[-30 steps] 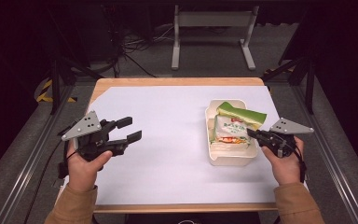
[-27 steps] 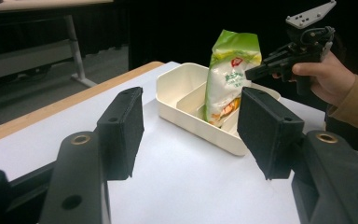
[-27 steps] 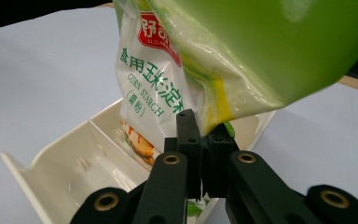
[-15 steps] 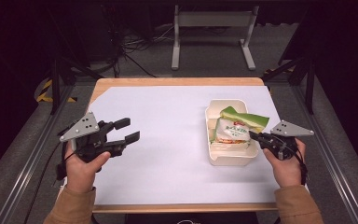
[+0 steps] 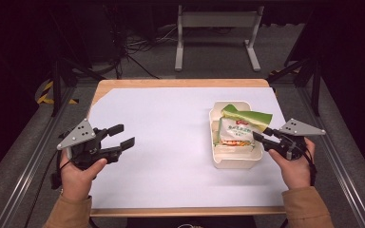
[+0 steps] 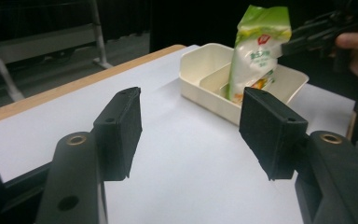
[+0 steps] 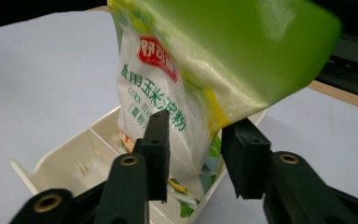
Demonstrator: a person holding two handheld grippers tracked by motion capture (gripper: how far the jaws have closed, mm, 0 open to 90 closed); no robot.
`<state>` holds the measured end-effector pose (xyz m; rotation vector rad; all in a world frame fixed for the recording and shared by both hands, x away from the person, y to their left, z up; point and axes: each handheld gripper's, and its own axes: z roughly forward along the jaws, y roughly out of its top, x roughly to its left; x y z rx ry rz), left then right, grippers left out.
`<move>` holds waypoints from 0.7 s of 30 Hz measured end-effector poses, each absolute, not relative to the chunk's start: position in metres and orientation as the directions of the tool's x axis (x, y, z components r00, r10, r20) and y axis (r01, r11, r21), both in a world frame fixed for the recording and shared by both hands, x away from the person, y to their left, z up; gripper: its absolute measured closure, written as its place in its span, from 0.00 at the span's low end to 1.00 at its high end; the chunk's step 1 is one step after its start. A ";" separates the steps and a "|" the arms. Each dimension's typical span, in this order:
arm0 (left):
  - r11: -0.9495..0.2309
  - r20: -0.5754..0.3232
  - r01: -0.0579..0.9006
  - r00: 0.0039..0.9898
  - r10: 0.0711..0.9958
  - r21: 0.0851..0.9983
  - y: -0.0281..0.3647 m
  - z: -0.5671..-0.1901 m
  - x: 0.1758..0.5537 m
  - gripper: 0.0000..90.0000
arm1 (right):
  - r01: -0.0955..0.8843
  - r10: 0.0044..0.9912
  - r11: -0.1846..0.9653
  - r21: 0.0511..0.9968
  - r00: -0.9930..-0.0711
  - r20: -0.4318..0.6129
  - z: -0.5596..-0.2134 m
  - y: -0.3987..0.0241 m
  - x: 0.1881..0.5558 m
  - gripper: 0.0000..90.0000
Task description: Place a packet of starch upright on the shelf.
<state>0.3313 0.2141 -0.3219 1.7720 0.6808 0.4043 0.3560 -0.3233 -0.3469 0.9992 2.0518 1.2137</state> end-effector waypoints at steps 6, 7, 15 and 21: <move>-0.208 -0.059 0.247 0.765 0.642 0.946 0.222 -0.328 0.332 0.42 | 0.308 0.828 0.314 0.898 -0.551 -0.100 -0.331 -0.329 0.351 0.47; -0.213 -0.057 0.250 0.763 0.644 0.944 0.223 -0.329 0.332 0.41 | 0.304 0.829 0.307 0.902 -0.550 -0.097 -0.329 -0.332 0.349 0.43; -0.231 -0.058 0.278 0.746 0.663 0.932 0.232 -0.340 0.339 0.39 | 0.293 0.838 0.272 0.917 -0.541 -0.075 -0.324 -0.353 0.338 0.32; -0.229 -0.061 0.294 0.726 0.685 0.928 0.241 -0.351 0.345 0.39 | 0.303 0.851 0.252 0.919 -0.521 -0.062 -0.329 -0.372 0.334 0.30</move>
